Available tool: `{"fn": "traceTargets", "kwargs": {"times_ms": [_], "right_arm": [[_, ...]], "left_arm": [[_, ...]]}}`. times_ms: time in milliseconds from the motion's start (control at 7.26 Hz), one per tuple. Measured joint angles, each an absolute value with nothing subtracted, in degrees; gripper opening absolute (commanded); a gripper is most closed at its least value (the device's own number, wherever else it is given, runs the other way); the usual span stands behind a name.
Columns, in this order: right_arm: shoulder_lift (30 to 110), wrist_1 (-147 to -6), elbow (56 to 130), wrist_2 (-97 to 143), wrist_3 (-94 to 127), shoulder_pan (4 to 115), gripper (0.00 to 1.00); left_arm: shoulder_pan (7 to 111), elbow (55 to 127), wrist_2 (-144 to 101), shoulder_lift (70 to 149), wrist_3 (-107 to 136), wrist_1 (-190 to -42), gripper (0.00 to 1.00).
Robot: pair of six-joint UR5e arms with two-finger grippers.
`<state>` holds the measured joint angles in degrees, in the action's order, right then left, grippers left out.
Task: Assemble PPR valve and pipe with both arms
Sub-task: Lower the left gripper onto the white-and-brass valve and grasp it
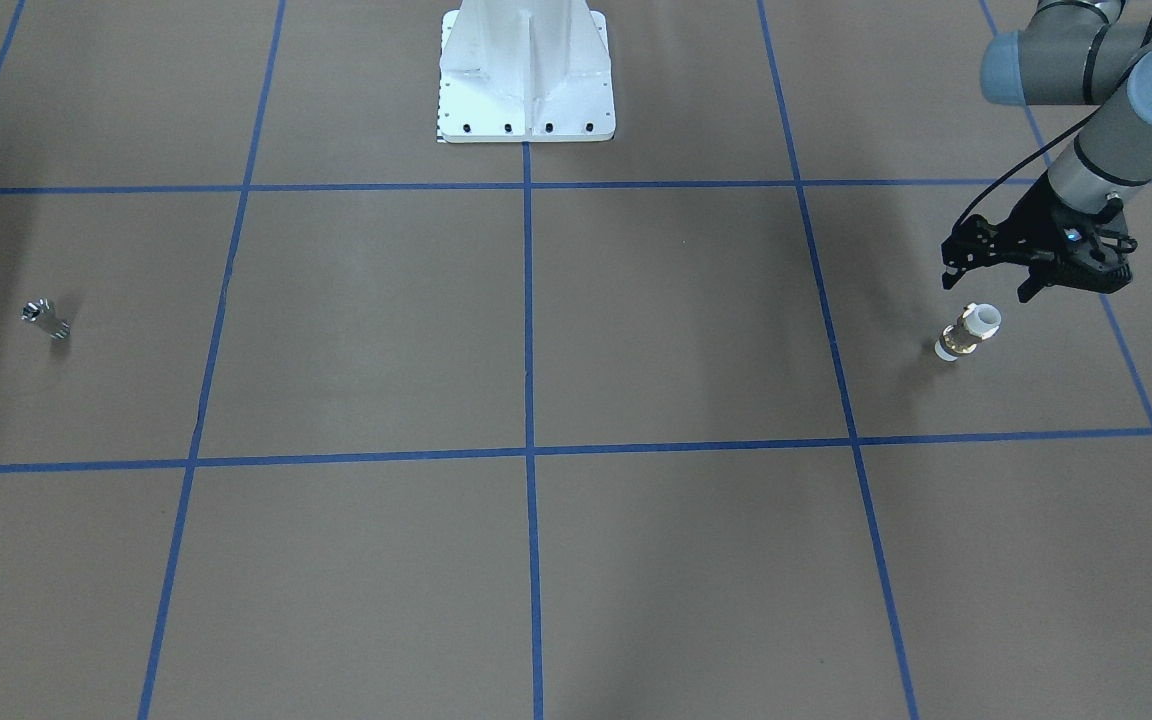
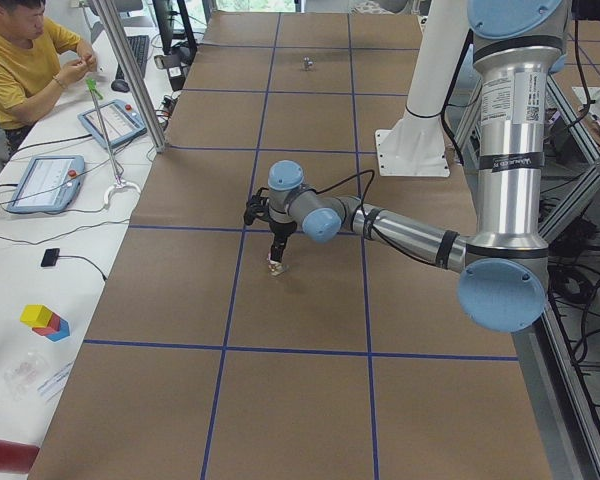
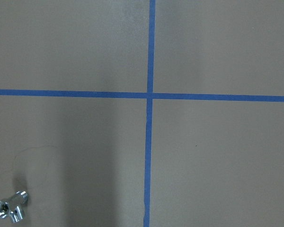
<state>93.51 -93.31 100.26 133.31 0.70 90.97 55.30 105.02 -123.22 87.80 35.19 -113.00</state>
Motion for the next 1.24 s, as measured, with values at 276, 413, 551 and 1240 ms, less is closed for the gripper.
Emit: {"fn": "traceTargets", "kwargs": {"times_ms": [276, 413, 551, 1240], "right_arm": [[93.5, -93.3, 100.2, 133.3, 0.7, 91.0, 1.00], [93.5, -93.3, 100.2, 133.3, 0.7, 91.0, 1.00], [93.5, -93.3, 100.2, 133.2, 0.7, 91.0, 1.00], [93.5, -93.3, 100.2, 133.2, 0.7, 90.9, 1.00]], "left_arm": [[54.9, 102.1, -123.0, 89.8, 35.1, -113.0, 1.00], [54.9, 100.7, -123.0, 90.8, 35.0, -113.0, 1.00], [54.8, 99.8, -123.0, 91.4, 34.9, -113.0, 1.00], [54.8, 98.0, -123.1, 92.0, 34.5, -113.2, 0.62]]}}
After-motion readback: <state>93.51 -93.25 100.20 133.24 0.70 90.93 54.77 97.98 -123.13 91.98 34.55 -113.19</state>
